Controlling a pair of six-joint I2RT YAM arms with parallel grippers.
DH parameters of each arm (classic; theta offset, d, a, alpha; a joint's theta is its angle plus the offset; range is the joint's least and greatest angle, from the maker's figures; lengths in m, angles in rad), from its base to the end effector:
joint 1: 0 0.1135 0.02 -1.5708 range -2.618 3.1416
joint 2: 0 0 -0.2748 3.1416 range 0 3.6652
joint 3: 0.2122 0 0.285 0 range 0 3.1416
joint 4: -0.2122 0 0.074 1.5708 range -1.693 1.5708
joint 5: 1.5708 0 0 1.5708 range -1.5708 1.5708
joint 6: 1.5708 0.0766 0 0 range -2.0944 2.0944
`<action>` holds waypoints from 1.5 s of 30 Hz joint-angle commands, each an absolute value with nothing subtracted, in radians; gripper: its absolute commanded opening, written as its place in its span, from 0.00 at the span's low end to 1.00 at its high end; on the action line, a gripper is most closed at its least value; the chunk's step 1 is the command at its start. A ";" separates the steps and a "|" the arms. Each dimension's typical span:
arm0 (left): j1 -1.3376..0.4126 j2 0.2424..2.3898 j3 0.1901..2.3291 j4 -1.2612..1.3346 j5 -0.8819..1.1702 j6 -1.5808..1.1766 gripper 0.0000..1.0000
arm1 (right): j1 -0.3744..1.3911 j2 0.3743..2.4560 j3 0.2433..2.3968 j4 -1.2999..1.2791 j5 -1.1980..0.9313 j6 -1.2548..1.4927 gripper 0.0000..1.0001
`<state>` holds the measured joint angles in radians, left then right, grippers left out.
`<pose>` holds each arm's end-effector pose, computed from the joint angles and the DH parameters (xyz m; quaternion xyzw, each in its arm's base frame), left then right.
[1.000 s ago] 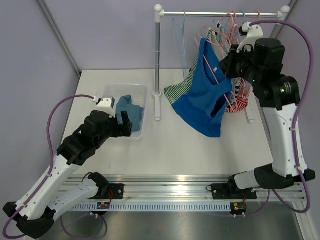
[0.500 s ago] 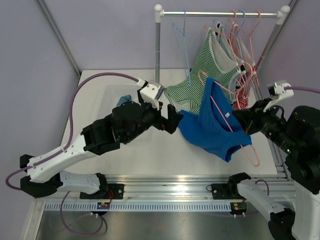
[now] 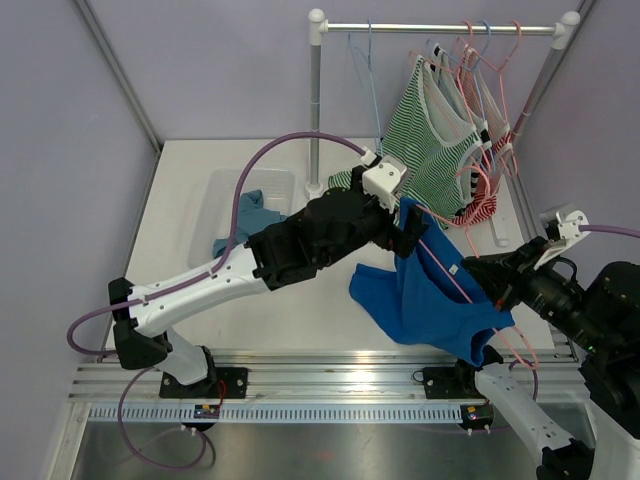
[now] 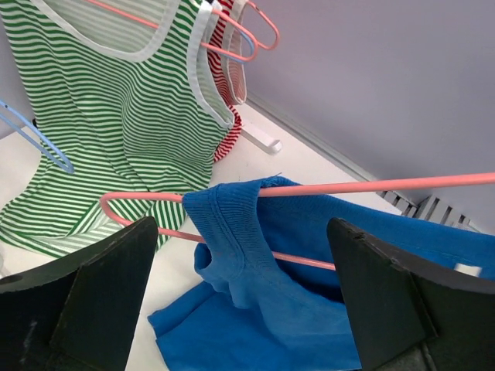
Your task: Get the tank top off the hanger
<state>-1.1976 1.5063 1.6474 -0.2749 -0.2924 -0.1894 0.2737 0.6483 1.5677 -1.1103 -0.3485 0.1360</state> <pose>0.1721 -0.3791 0.4667 0.2758 0.6984 -0.3320 0.5709 0.0560 0.0429 0.5097 -0.1623 0.7502 0.2584 0.5866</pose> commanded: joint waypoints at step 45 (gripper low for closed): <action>-0.937 1.174 1.210 -0.188 -0.355 -0.379 0.00 | 0.295 0.430 1.209 -0.530 -0.632 0.268 0.00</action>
